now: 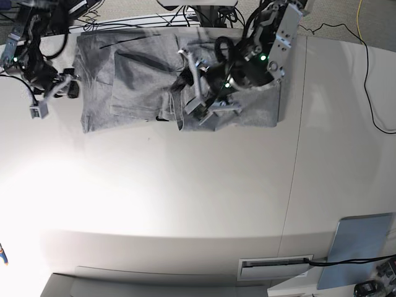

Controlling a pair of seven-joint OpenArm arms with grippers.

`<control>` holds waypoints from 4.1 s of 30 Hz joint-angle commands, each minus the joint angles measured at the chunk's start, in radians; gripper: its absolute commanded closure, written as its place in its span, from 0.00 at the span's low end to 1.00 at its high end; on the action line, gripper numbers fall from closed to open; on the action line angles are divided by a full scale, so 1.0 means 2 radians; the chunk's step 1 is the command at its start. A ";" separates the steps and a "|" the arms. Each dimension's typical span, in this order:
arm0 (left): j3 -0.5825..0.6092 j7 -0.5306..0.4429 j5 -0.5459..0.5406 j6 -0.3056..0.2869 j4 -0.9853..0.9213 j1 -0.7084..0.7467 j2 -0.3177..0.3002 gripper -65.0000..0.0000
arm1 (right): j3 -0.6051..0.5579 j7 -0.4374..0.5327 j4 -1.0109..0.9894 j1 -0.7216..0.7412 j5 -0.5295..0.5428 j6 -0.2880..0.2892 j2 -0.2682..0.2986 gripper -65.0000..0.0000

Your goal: Fold the T-shirt properly

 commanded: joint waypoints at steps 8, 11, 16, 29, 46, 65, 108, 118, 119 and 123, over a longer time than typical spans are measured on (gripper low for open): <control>0.000 -0.009 -0.002 0.000 0.010 0.023 -0.019 0.51 | 0.002 -0.027 -0.057 0.004 0.079 0.014 0.009 0.54; 0.000 -0.014 -0.002 0.000 0.010 0.023 -0.019 0.51 | 0.002 -0.052 -0.057 0.004 0.124 0.023 0.009 0.54; -0.001 -0.015 -0.002 0.000 0.010 0.023 -0.019 0.51 | 0.002 -0.065 -0.057 0.004 0.147 0.028 -0.003 0.54; -0.001 -0.017 -0.001 0.000 0.010 0.023 -0.020 0.51 | -0.082 -0.051 -0.057 0.004 0.133 0.028 -0.027 0.54; -0.051 -0.013 0.026 -0.001 0.010 0.051 -0.021 0.51 | -0.066 -0.019 -0.057 0.031 0.035 0.035 0.003 1.00; -0.120 -0.162 0.021 -0.020 -0.097 0.099 -0.021 0.51 | -0.057 -0.048 0.182 0.037 0.015 0.010 -0.062 1.00; -0.219 -0.110 0.019 -0.002 -0.084 0.072 -0.021 0.54 | -0.278 0.065 0.239 0.047 -0.174 -0.030 -0.211 0.60; -0.200 -0.013 -0.234 -0.138 -0.025 0.073 -0.016 1.00 | -0.220 0.112 0.162 0.096 -0.253 -0.048 -0.136 0.94; -0.183 -0.011 -0.231 -0.139 -0.025 0.073 -0.015 1.00 | -0.220 0.114 0.143 0.109 -0.257 -0.048 -0.135 0.96; -0.106 -0.014 -0.185 -0.126 -0.027 0.073 -0.011 1.00 | -0.220 0.117 0.062 0.171 -0.262 -0.048 -0.134 0.98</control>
